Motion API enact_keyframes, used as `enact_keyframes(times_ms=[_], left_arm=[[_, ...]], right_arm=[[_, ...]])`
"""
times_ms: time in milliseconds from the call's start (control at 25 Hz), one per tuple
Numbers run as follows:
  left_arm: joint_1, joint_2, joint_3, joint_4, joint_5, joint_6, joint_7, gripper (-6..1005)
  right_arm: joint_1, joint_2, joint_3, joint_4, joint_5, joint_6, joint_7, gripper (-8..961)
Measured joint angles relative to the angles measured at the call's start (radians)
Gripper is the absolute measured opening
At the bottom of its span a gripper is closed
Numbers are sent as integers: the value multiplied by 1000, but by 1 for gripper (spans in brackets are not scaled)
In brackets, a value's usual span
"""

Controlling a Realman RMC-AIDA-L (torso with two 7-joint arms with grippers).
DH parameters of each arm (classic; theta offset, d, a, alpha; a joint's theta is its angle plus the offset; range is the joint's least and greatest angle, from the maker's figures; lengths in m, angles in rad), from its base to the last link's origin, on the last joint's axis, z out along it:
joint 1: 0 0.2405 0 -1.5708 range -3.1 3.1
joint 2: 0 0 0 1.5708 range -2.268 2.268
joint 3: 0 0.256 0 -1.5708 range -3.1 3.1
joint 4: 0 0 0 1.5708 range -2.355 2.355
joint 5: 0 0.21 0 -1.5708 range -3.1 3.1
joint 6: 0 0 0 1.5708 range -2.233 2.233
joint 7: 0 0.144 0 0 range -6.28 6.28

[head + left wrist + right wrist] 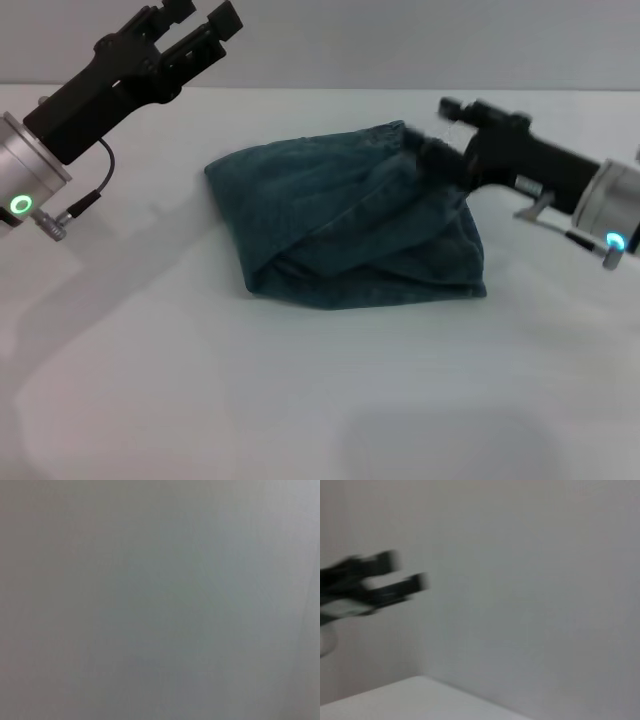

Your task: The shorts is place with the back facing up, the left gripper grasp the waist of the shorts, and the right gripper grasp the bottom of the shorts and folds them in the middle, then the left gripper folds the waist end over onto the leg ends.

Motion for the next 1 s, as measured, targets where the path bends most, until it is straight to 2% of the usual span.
enact_keyframes(times_ms=[240, 480, 1000], left_arm=[[10, -1, 2, 0, 0, 16, -4, 847], [34, -1, 0, -2, 0, 17, -5, 847], [39, -1, 0, -3, 0, 11, -5, 847]], right_arm=[[75, 7, -9, 36, 64, 169, 14, 660], [162, 8, -9, 135, 62, 242, 15, 660], [140, 9, -21, 204, 59, 250, 18, 660]])
